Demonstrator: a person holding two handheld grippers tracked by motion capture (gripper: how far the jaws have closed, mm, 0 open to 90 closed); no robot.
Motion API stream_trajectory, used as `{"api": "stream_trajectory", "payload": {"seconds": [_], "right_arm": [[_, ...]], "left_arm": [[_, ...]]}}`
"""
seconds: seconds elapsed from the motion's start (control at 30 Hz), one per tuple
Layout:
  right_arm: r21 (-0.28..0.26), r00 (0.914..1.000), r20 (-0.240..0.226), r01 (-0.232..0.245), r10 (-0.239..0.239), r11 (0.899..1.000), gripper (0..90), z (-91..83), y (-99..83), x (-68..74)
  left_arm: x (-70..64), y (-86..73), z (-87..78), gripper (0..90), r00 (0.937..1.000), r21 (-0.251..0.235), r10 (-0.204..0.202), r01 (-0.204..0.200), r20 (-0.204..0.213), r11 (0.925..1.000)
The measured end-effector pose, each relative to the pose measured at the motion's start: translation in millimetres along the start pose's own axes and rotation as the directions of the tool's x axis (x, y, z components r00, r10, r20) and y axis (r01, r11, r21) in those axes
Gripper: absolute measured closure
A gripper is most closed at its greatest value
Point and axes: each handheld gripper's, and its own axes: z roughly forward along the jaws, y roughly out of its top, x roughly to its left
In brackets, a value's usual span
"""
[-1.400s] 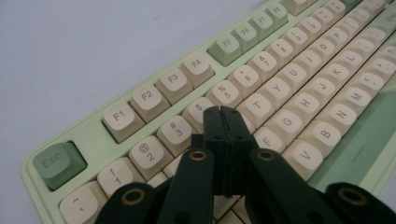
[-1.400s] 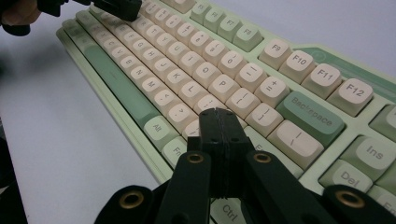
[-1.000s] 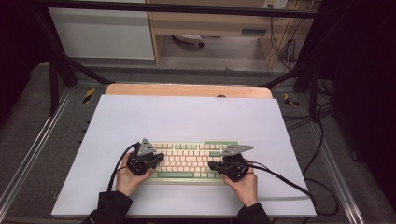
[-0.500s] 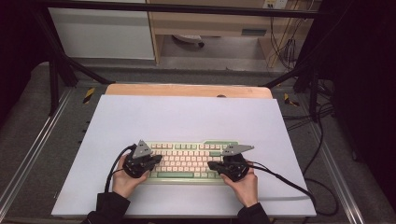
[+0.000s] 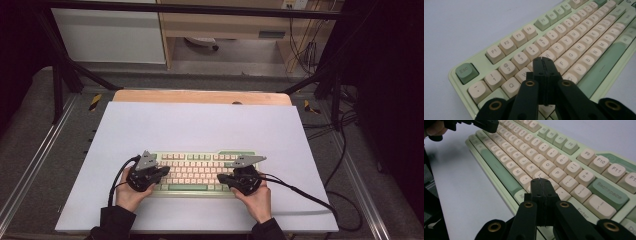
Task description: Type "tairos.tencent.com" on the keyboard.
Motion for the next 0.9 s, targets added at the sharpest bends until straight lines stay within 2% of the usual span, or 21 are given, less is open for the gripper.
{"api": "stream_trajectory", "payload": {"seconds": [0.53, 0.9], "right_arm": [[0.01, 0.9986, -0.046, 0.028, -0.027, 1.0, 90.0, 32.4, 21.5, 24.0], [0.02, 0.9978, -0.062, 0.023, -0.022, 1.0, 90.0, 55.6, 25.0, 29.2]], "left_arm": [[2.6, 0.0, -3.7, 89.7, 1.0, -0.011, -0.006, 0.006, -0.004, 0.9999], [2.5, -0.1, -3.2, 89.7, 1.0, -0.008, -0.005, 0.005, -0.004, 1.0]]}}
